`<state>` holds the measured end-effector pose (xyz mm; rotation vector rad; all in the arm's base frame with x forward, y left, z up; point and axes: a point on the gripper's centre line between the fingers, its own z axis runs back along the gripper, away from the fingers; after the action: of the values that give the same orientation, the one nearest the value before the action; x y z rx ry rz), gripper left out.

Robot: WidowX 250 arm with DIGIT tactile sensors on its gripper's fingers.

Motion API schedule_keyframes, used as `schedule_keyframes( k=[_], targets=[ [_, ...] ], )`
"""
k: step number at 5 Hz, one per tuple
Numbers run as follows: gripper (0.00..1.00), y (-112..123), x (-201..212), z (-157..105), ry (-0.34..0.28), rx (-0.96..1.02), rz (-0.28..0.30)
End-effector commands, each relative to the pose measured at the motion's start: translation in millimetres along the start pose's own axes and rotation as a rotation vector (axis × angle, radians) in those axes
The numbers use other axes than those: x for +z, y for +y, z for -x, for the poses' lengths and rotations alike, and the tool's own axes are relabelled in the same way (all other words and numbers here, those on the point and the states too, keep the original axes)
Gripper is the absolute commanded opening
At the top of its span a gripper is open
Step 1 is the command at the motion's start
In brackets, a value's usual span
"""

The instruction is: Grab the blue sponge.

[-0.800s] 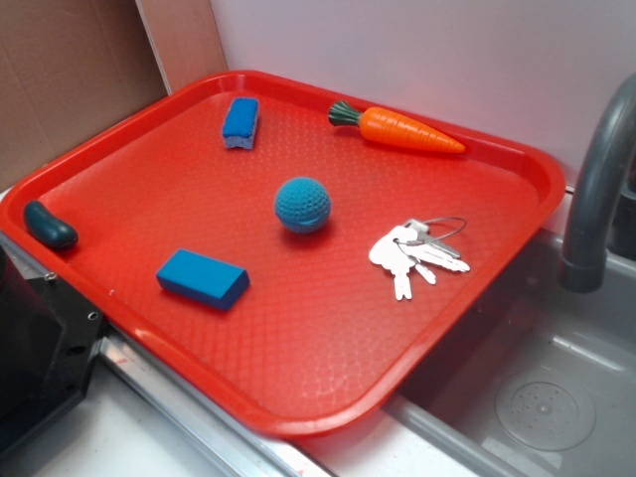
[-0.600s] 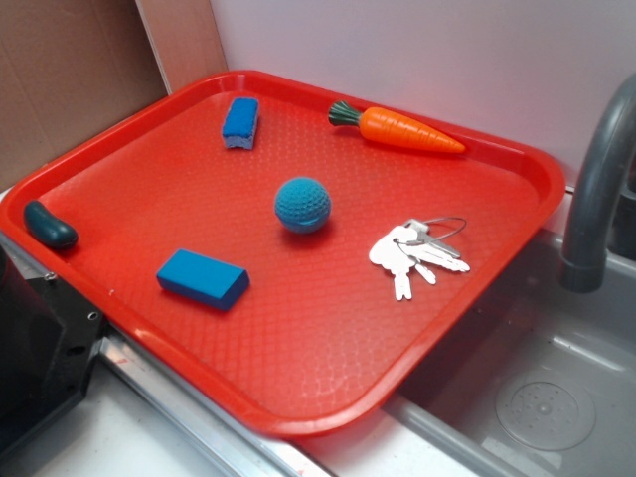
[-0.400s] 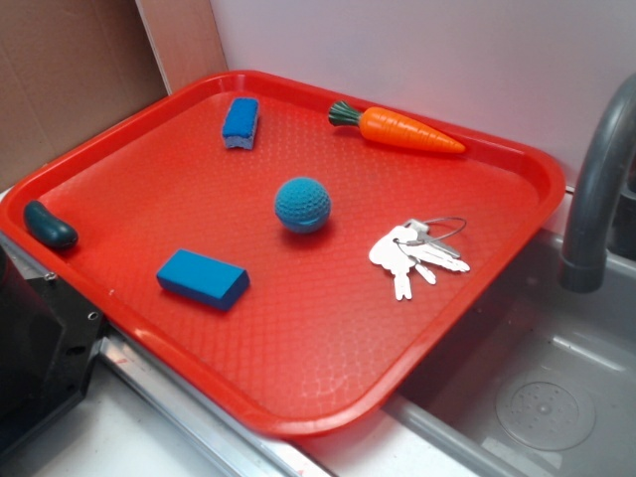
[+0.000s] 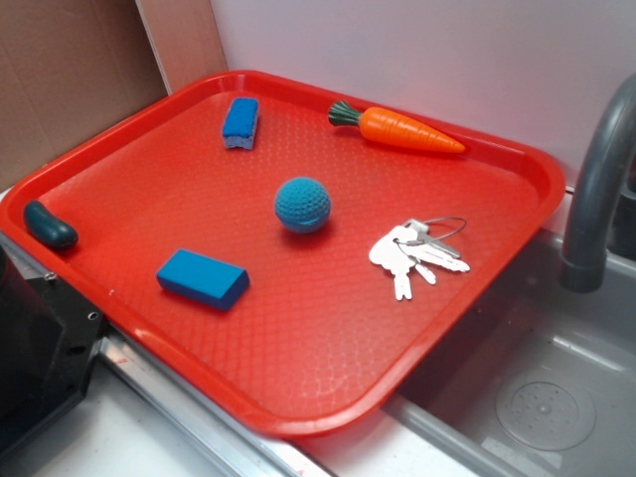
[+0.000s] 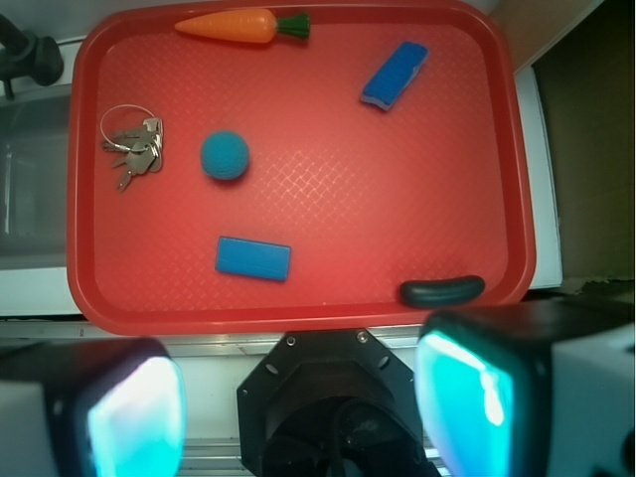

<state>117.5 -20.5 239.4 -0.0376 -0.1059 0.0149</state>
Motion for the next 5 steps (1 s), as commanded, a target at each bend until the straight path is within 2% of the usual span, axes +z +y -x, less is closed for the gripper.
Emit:
schedule_keyframes(
  k=[1,2,3,4,5],
  targets=[
    [1.00,-28,-28,-78,-0.031,-0.050,0.082],
    [1.00,7,-29,-122,-0.049,0.116,0.027],
    [1.00,59,-46,-141,-0.025,0.261,-0.016],
    [1.00,91,-62,-130,0.005,0.374,-0.046],
    [1.00,100,-72,-132,0.024,0.398,-0.036]
  ],
)
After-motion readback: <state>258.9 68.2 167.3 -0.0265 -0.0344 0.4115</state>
